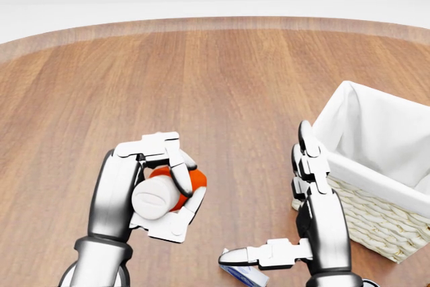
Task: Pick up the ketchup, and put it in the basket.
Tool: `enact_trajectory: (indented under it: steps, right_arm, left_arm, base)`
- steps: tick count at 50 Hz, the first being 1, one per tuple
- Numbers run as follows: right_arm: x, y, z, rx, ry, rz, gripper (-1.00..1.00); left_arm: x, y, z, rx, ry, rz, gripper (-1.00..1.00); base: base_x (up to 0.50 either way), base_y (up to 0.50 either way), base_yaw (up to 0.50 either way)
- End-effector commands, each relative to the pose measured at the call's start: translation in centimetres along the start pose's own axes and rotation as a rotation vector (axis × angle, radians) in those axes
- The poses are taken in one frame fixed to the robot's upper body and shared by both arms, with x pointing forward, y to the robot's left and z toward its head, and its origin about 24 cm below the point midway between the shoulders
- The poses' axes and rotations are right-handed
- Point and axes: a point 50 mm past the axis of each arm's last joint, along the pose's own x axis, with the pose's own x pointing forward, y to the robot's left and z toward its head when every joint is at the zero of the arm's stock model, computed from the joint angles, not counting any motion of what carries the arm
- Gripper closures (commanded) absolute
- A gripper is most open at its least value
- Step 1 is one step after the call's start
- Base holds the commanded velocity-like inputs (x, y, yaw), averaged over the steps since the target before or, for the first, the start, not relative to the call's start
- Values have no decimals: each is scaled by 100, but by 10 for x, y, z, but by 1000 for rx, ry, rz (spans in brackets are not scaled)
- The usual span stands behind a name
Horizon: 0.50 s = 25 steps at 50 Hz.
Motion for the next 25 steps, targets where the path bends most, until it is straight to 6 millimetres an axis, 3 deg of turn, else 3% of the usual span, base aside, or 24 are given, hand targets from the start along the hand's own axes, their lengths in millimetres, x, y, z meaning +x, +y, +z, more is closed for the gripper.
enact_trajectory:
  steps: [1,25]
  right_arm:
    - [-2,-1,3,2,-7,-1,-100]
    - [-5,-5,8,12,-21,-10,-100]
  left_arm:
    - [0,-21,20,-76,-79,-53,91]
    - [-2,-57,37,-125,-129,-145,91]
  base:
    - [0,0,0]
    - [0,0,0]
